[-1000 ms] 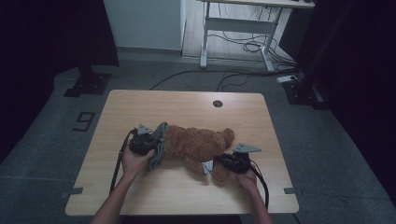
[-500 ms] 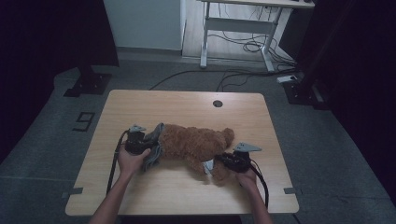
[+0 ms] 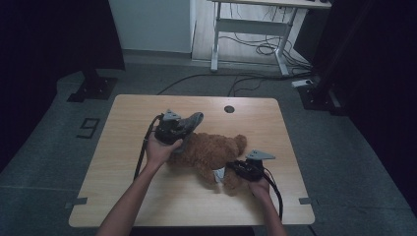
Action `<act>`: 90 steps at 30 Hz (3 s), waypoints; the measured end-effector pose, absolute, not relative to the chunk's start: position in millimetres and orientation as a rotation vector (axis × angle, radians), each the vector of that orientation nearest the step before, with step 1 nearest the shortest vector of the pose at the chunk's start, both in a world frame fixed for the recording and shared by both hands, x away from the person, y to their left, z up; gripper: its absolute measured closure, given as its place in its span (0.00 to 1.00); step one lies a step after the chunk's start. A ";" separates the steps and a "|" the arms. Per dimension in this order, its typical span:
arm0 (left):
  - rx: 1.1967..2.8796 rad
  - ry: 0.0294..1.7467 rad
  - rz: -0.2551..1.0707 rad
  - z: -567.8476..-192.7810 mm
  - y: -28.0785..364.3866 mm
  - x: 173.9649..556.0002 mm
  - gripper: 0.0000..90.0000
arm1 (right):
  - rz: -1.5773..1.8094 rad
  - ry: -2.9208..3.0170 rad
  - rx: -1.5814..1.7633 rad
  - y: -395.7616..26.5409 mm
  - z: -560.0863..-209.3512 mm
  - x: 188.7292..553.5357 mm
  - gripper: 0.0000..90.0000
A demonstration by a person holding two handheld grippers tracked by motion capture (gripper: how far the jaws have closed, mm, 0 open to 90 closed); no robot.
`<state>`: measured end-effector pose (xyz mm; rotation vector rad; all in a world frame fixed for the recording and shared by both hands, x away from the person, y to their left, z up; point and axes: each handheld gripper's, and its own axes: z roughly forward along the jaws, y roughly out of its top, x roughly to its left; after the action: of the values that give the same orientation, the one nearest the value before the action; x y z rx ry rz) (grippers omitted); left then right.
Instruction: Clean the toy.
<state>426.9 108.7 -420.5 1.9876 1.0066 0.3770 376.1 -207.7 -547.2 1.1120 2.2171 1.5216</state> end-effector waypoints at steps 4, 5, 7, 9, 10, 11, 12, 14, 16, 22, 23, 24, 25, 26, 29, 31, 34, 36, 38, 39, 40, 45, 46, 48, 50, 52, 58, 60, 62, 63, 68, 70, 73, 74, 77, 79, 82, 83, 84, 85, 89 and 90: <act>2.010 1.041 0.315 -437.3 111.7 433.8 0.88 | 1.514 2.214 1.106 -208.4 -546.9 376.7 0.83; 2.005 1.049 0.288 -440.6 114.9 434.1 0.88 | 1.513 2.213 1.105 -208.2 -546.8 376.7 0.83; 1.987 1.059 0.246 -447.0 120.4 432.1 0.88 | 1.510 2.211 1.109 -207.6 -546.9 376.6 0.83; 1.977 1.052 0.243 -452.9 124.4 427.2 0.89 | 1.510 2.211 1.113 -207.0 -546.7 376.2 0.81; 1.969 1.053 0.239 -456.0 127.1 423.5 0.89 | 1.510 2.210 1.108 -206.9 -546.4 376.0 0.79; 1.963 1.056 0.233 -458.6 128.9 420.1 0.89 | 1.509 2.217 1.101 -207.2 -545.3 374.8 0.76; 1.959 1.052 0.231 -461.0 130.0 417.7 0.89 | 1.506 2.228 1.096 -207.8 -544.1 373.7 0.69; 1.931 1.052 0.232 -466.0 133.6 410.3 0.89 | 1.496 2.237 1.108 -211.0 -540.9 371.6 0.54; 1.905 1.049 0.232 -469.2 136.1 402.9 0.89 | 1.509 2.226 1.123 -217.6 -536.8 370.0 0.45; 1.879 1.022 0.251 -477.4 136.6 384.7 0.90 | 1.623 2.143 1.118 -230.7 -516.6 363.6 0.34; 1.875 1.019 0.254 -478.0 136.4 382.3 0.90 | 1.630 2.130 1.113 -229.7 -509.7 361.5 0.31; 1.872 1.014 0.261 -479.1 135.8 379.1 0.90 | 1.630 2.123 1.110 -228.3 -506.0 360.9 0.29; 1.875 1.008 0.268 -480.0 135.2 376.0 0.90 | 1.634 2.115 1.111 -226.0 -501.8 360.9 0.27; 1.872 1.006 0.271 -480.9 134.6 373.2 0.90 | 1.637 2.112 1.117 -223.1 -498.8 361.9 0.25; 1.876 0.997 0.289 -481.9 133.6 366.2 0.90 | 1.639 2.127 1.149 -213.2 -497.9 369.5 0.19; 1.875 0.994 0.297 -482.7 133.9 362.7 0.90 | 1.639 2.161 1.170 -206.3 -502.5 376.2 0.15; 1.864 0.993 0.289 -484.6 136.1 361.2 0.90 | 1.640 2.217 1.197 -199.0 -511.5 383.4 0.14; 1.855 0.994 0.278 -485.6 137.6 360.6 0.90 | 1.665 2.256 1.195 -196.4 -517.3 385.2 0.17; 1.848 0.998 0.266 -486.1 139.0 359.5 0.89 | 1.689 2.305 1.151 -195.4 -520.0 384.2 0.27; 1.846 0.997 0.265 -486.4 139.4 358.7 0.89 | 1.695 2.310 1.140 -194.9 -520.2 383.3 0.31; 1.841 0.999 0.265 -486.7 139.7 357.6 0.89 | 1.696 2.313 1.119 -194.6 -520.2 381.5 0.37; 1.815 1.009 0.259 -479.6 140.0 355.8 0.89 | 1.663 2.294 1.102 -194.5 -522.5 375.3 0.57; 1.812 1.004 0.269 -474.3 138.8 355.1 0.89 | 1.651 2.287 1.093 -194.7 -522.5 373.7 0.59; 1.812 0.959 0.281 -461.1 132.9 353.3 0.89 | 1.628 2.285 1.062 -194.9 -522.3 371.0 0.61; 1.826 0.910 0.284 -446.8 120.7 353.6 0.89 | 1.621 2.282 1.051 -194.6 -522.1 370.0 0.62; 1.845 0.869 0.271 -434.1 101.9 357.5 0.89 | 1.611 2.274 1.033 -193.1 -521.8 368.8 0.63; 1.960 0.833 0.179 -427.9 28.3 387.3 0.89 | 1.583 2.256 0.981 -192.2 -521.7 363.4 0.64; 2.026 0.847 0.164 -439.6 6.3 395.6 0.89 | 1.575 2.254 0.983 -192.5 -521.7 362.5 0.64; 2.042 0.852 0.143 -449.9 -1.5 399.6 0.89 | 1.548 2.252 0.977 -192.0 -521.6 361.8 0.65; 2.039 0.852 0.151 -454.1 -1.6 400.4 0.89 | 1.536 2.251 0.976 -191.9 -522.1 361.8 0.65; 2.008 0.871 0.156 -455.1 13.7 399.0 0.89 | 1.547 2.246 0.979 -193.0 -523.8 361.9 0.66; 2.007 0.883 0.175 -453.2 22.7 397.3 0.89 | 1.553 2.239 0.984 -192.7 -524.0 362.0 0.66; 2.005 0.906 0.211 -451.5 38.5 394.3 0.89 | 1.559 2.237 0.989 -193.4 -524.4 362.1 0.66; 1.997 0.917 0.216 -451.0 44.2 392.8 0.89 | 1.560 2.235 0.987 -193.7 -524.6 362.2 0.66; 2.007 0.927 0.284 -447.3 62.0 387.0 0.89 | 1.567 2.234 0.994 -194.7 -524.9 362.4 0.67; 2.010 0.952 0.314 -447.0 78.9 386.5 0.89 | 1.573 2.231 1.001 -195.7 -525.3 362.8 0.67; 1.987 1.004 0.332 -451.0 107.0 388.0 0.89 | 1.579 2.228 1.000 -195.8 -525.5 362.7 0.67; 1.961 1.025 0.324 -452.8 120.5 388.1 0.89 | 1.580 2.229 0.999 -195.8 -525.5 362.7 0.67; 1.945 1.037 0.319 -453.6 128.3 387.7 0.89 | 1.582 2.229 0.998 -195.9 -525.6 362.8 0.67; 1.921 1.059 0.329 -454.5 140.0 386.4 0.89 | 1.582 2.229 0.997 -195.9 -525.6 362.8 0.67; 1.878 1.123 0.331 -461.5 169.8 384.2 0.89 | 1.587 2.228 0.999 -196.2 -526.0 363.0 0.67; 1.877 1.134 0.321 -465.1 175.3 383.4 0.89 | 1.588 2.227 0.999 -196.1 -526.0 363.0 0.67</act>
<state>383.4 175.3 -465.1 1.8765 1.1343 0.3207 363.0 -196.1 -526.0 0.9987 2.2273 1.5875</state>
